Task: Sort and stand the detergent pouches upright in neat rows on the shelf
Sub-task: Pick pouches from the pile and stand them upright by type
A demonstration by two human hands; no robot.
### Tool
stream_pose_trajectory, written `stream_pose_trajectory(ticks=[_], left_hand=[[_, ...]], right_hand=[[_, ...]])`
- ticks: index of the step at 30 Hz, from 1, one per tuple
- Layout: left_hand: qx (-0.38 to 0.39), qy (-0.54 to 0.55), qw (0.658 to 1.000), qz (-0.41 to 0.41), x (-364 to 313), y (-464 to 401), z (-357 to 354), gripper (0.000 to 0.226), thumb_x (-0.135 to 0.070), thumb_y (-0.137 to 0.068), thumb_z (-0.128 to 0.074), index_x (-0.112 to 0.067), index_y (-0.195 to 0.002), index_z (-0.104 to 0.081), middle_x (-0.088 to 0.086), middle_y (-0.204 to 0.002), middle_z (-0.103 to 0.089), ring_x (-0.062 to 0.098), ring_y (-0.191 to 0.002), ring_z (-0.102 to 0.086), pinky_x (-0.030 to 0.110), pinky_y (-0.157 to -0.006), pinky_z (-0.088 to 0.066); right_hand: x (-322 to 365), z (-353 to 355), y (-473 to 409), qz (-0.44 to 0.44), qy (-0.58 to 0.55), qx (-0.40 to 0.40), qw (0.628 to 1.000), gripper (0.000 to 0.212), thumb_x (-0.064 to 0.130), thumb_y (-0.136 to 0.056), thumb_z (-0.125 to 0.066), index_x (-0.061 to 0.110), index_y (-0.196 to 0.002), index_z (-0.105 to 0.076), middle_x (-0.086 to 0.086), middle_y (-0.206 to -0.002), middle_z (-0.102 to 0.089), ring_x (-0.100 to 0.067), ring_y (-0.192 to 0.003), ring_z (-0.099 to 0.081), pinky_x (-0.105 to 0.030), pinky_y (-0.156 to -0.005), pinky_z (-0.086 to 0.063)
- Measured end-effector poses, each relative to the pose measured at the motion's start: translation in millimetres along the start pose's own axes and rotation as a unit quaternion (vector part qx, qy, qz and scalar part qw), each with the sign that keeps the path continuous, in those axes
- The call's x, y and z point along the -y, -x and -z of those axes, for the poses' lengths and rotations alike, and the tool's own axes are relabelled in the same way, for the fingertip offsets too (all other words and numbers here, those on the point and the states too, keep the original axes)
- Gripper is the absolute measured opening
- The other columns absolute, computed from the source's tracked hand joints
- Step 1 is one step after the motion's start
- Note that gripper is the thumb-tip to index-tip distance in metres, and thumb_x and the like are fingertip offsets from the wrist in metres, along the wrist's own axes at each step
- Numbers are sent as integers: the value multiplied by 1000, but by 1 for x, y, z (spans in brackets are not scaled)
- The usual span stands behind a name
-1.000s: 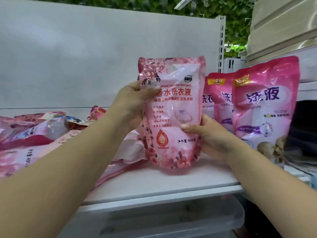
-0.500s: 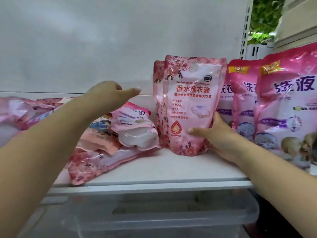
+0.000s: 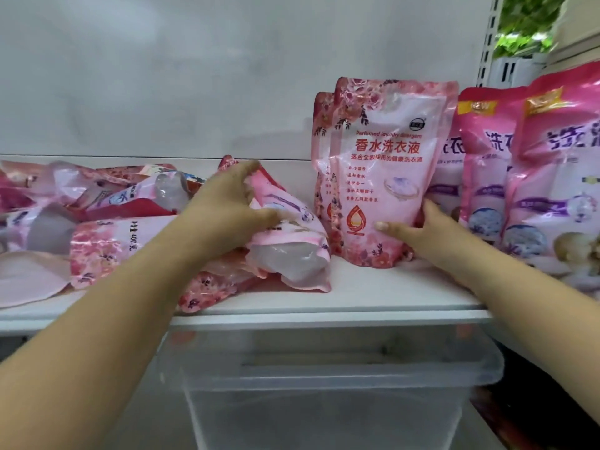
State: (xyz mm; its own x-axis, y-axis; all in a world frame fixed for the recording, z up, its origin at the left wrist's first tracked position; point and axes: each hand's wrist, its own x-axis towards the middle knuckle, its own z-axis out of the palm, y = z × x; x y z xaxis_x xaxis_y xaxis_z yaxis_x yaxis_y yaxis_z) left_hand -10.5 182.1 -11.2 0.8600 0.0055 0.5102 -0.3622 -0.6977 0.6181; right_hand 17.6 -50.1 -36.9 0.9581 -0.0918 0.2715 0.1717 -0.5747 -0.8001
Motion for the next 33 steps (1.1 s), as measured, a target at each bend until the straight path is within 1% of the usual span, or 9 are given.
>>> stream_pose_trajectory(ticks=[4, 8, 10, 13, 18, 20, 24, 27, 33], left_hand=[[-117, 80, 977, -156, 11, 32, 2, 82, -18, -74, -75, -51, -132, -26, -5, -53, -34, 2, -46, -38, 8, -48, -32], [-137, 165, 956, -200, 19, 66, 5, 86, -34, -62, -75, -71, -121, -24, 5, -52, -35, 9, -43, -33, 20, -42, -29], [-126, 227, 951, -169, 17, 83, 3, 90, -27, -57, -78, -75, -115, -29, 2, -50, -47, 11, -42, -41, 18, -39, -36], [-117, 300, 938, -130, 19, 100, -2, 89, -22, -53, -81, -72, -112, -37, -8, -52, -59, 6, -48, -53, 14, -47, -47], [-107, 383, 913, -89, 22, 104, -5, 96, 1, -46, -78, -47, -119, -39, -13, -55, -59, -1, -59, -63, 16, -56, -52], [-85, 457, 884, -52, 17, 103, -4, 103, 2, -30, -80, -36, -119, -45, -14, -66, -66, 3, -70, -67, 18, -58, -53], [-12, 547, 837, -12, 4, 91, -2, 42, -19, -54, -69, -18, -96, -69, -3, -76, -72, 9, -65, -69, 17, -49, -51], [58, 489, 869, -43, 1, 82, -4, 33, -38, -64, -75, -20, -92, -73, -4, -83, -73, 7, -70, -68, 15, -57, -53], [30, 118, 973, -194, 2, 58, -19, 46, -68, -61, -47, -46, -99, -60, -44, -96, -58, -23, -97, -50, 0, -84, -36]], right_hand=[[12, -10, 41, 148, 22, -178, 973, 64, 43, -79, -64, 19, -133, -38, 5, -121, -53, -15, -111, -51, -33, -97, -43], [44, -49, 61, 34, -113, 74, 990, 77, 69, -65, -57, 10, -113, -59, -9, -108, -67, -26, -100, -62, -45, -94, -47], [57, -59, 55, -83, -272, 176, 943, 59, 60, -72, -61, 10, -103, -62, -10, -97, -70, -27, -91, -65, -44, -88, -52], [68, -68, 51, -147, -416, 235, 866, 20, 27, -87, -59, 7, -83, -60, -12, -76, -68, -24, -64, -63, -37, -62, -56], [67, -72, 52, -134, -460, 246, 842, 14, 14, -89, -55, 4, -96, -61, -14, -75, -66, -23, -60, -63, -37, -50, -55], [70, -69, 53, -100, -478, 214, 846, 20, 11, -89, -53, 6, -109, -58, -14, -81, -66, -24, -65, -63, -39, -53, -56], [82, -48, 54, 53, -464, 85, 880, 11, 1, -86, -56, 11, -82, -57, -4, -61, -65, -19, -57, -63, -34, -59, -57], [86, -19, 57, 184, -388, 8, 903, 18, 4, -86, -59, 18, -76, -58, -4, -75, -61, -23, -77, -59, -41, -79, -53], [77, 33, 33, 336, -291, -212, 871, 16, 7, -88, -58, 22, -88, -51, 19, -55, -52, 8, -53, -46, -9, -60, -44]])
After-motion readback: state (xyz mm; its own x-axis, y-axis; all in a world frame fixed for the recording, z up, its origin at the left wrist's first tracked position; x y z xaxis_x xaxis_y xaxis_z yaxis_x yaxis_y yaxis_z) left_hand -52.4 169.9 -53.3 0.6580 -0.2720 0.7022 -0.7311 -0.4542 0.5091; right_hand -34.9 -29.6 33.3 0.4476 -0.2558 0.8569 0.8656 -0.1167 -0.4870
